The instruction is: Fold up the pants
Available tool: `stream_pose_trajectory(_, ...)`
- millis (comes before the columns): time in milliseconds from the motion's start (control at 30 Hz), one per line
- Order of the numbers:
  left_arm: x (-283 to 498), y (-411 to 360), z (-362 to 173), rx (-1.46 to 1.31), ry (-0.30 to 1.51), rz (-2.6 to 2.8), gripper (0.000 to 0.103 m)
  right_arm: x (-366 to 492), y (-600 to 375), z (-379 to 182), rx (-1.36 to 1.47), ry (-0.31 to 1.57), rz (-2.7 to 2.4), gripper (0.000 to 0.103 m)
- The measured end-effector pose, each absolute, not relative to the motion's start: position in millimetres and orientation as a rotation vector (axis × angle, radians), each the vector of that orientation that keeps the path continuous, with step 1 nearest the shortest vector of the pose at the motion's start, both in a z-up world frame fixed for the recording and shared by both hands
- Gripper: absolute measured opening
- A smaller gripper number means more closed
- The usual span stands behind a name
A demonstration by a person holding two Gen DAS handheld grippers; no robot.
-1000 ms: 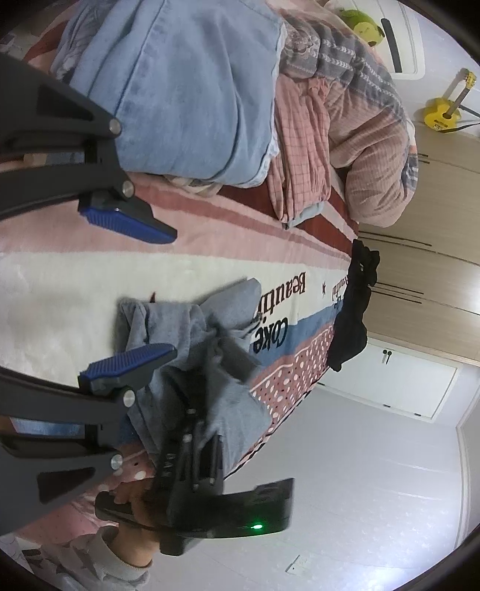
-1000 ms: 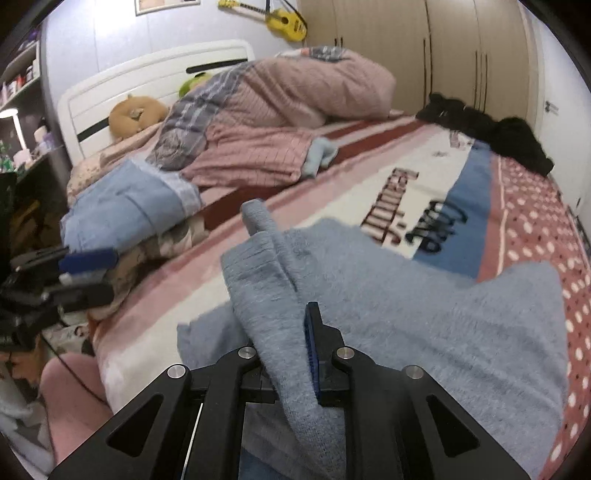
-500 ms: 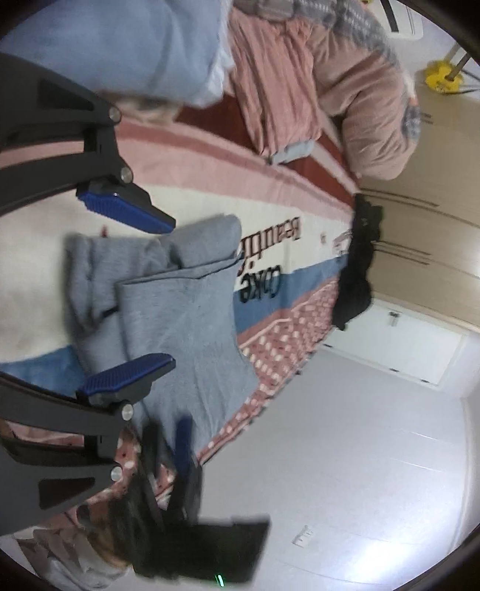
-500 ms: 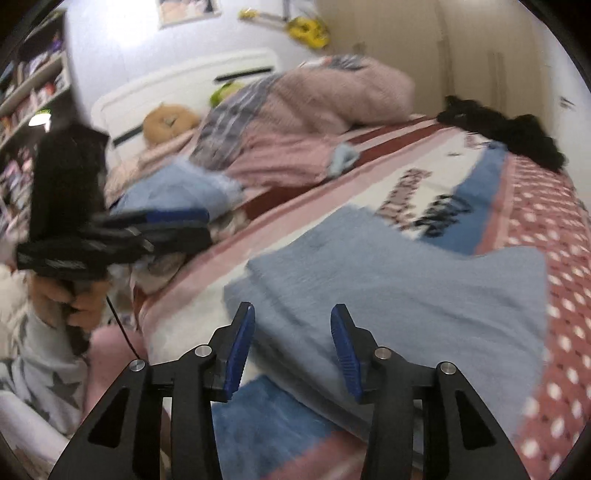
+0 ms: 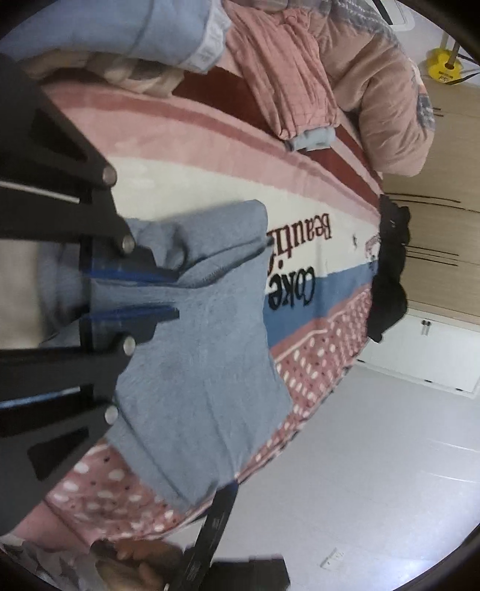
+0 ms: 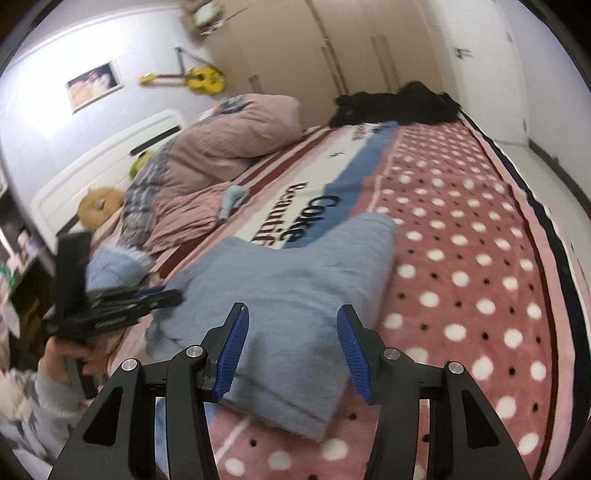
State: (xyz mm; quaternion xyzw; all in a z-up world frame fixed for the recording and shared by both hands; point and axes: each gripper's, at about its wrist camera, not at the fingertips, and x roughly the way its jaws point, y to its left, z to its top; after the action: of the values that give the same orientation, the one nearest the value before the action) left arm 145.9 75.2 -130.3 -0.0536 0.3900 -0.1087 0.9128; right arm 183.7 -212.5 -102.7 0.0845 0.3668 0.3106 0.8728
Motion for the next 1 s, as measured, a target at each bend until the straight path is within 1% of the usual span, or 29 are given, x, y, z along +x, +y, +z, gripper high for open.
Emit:
stream_pose_trajectory(133,128.1,68.4,-131.7,-0.042,0.807,-0.215,0.004,194.6,-225.5,-112.9,0.244,0.792,0.609,0.047)
stream_pose_trajectory(333,121.9,82.8,-151.6,-0.095,0.847,-0.212,0.004,205.6,-235.6,-125.3,0.349,0.826,0.579,0.048)
stream_pose_trajectory(367,121.3,81.6,-151.5,-0.086,0.848,-0.211,0.006,206.1,-234.8,-127.1,0.349,0.837,0.578,0.049)
stream_pose_trajectory(433,121.6,81.7,-149.6,-0.073,0.847,-0.204,0.009,206.9,-231.8,-130.3,0.330,0.859,0.562,0.058)
stream_pose_trajectory(467,122.5,83.1,-148.6,-0.080,0.849,-0.200,0.013,206.8,-230.9,-131.1,0.322,0.868,0.557,0.058)
stream_pose_trajectory(500,123.9,86.2,-146.7,-0.091,0.850,-0.195,0.020,207.1,-230.8,-131.6,0.320,0.873,0.558,0.058)
stream_pose_trajectory(600,127.5,97.3,-137.0,-0.118,0.831,-0.181,0.033,206.3,-232.5,-129.9,0.321,0.880,0.570,0.058)
stream_pose_trajectory(633,129.1,101.4,-132.2,-0.126,0.820,-0.182,0.036,206.1,-232.2,-128.3,0.313,0.881,0.577,0.058)
stream_pose_trajectory(667,132.0,106.3,-126.6,-0.145,0.809,-0.196,0.046,206.7,-231.7,-126.5,0.301,0.883,0.582,0.058)
stream_pose_trajectory(700,135.0,110.8,-122.1,-0.171,0.802,-0.220,0.062,206.9,-231.1,-124.9,0.288,0.883,0.583,0.059)
stream_pose_trajectory(767,145.8,119.9,-115.1,-0.233,0.801,-0.266,0.074,208.5,-229.0,-121.8,0.266,0.888,0.592,0.062)
stream_pose_trajectory(867,169.4,122.2,-116.1,-0.256,0.845,-0.288,0.075,215.3,-226.1,-121.2,0.256,0.908,0.615,0.063)
stream_pose_trajectory(1000,201.1,125.8,-138.9,-0.340,0.959,-0.326,0.075,231.1,-226.5,-129.2,0.293,0.958,0.651,0.063)
